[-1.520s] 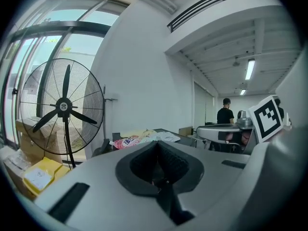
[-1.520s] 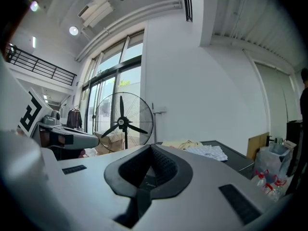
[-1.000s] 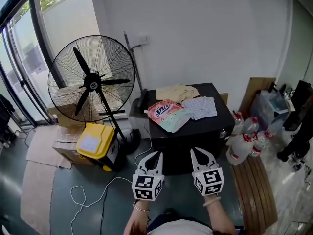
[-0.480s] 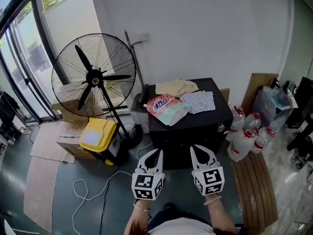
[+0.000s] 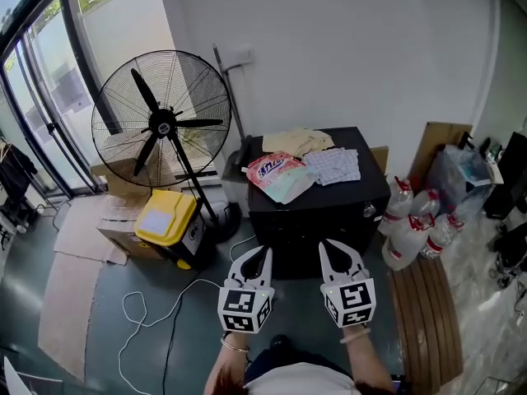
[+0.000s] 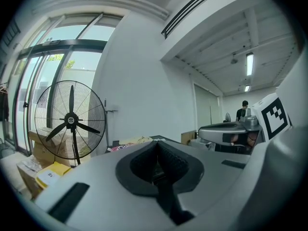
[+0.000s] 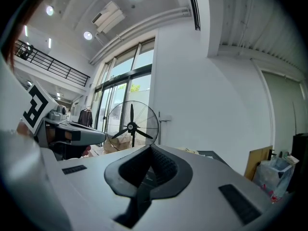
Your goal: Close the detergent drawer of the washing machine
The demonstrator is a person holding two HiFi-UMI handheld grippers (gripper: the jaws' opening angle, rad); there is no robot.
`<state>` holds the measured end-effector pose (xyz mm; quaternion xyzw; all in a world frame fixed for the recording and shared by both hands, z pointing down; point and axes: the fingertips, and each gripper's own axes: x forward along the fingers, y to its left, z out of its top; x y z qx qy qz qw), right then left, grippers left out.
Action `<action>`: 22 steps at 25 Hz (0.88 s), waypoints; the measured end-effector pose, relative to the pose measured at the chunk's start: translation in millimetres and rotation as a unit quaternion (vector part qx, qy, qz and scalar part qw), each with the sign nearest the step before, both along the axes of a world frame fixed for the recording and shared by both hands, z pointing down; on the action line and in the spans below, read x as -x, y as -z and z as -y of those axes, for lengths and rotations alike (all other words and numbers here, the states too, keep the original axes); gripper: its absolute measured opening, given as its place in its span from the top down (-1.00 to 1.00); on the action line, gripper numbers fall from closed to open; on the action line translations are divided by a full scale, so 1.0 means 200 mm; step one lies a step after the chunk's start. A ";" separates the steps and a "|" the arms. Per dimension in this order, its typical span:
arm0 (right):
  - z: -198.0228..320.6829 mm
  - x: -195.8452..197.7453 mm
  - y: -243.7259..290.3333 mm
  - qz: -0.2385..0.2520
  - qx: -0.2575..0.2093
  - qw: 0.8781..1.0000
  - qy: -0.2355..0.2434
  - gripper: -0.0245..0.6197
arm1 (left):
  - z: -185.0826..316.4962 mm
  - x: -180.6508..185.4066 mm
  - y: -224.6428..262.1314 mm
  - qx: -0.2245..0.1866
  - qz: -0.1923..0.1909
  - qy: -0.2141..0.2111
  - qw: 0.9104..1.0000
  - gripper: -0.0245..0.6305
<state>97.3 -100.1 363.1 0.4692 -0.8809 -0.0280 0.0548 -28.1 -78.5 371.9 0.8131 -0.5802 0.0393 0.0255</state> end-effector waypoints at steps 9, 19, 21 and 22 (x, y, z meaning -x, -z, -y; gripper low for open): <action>-0.02 -0.03 0.04 0.008 -0.008 1.000 -0.005 0.84 | 0.00 -0.04 0.01 -0.001 0.004 -0.007 1.000 0.86; 0.01 -0.05 0.04 0.018 -0.011 1.000 -0.016 0.84 | 0.06 -0.08 0.03 -0.005 0.011 -0.026 1.000 0.87; 0.02 -0.06 0.03 0.020 -0.011 1.000 -0.020 0.84 | 0.08 -0.09 0.03 -0.004 0.013 -0.031 0.999 0.87; 0.02 -0.06 0.03 0.022 -0.011 0.999 -0.022 0.84 | 0.08 -0.10 0.03 -0.003 0.013 -0.033 0.999 0.87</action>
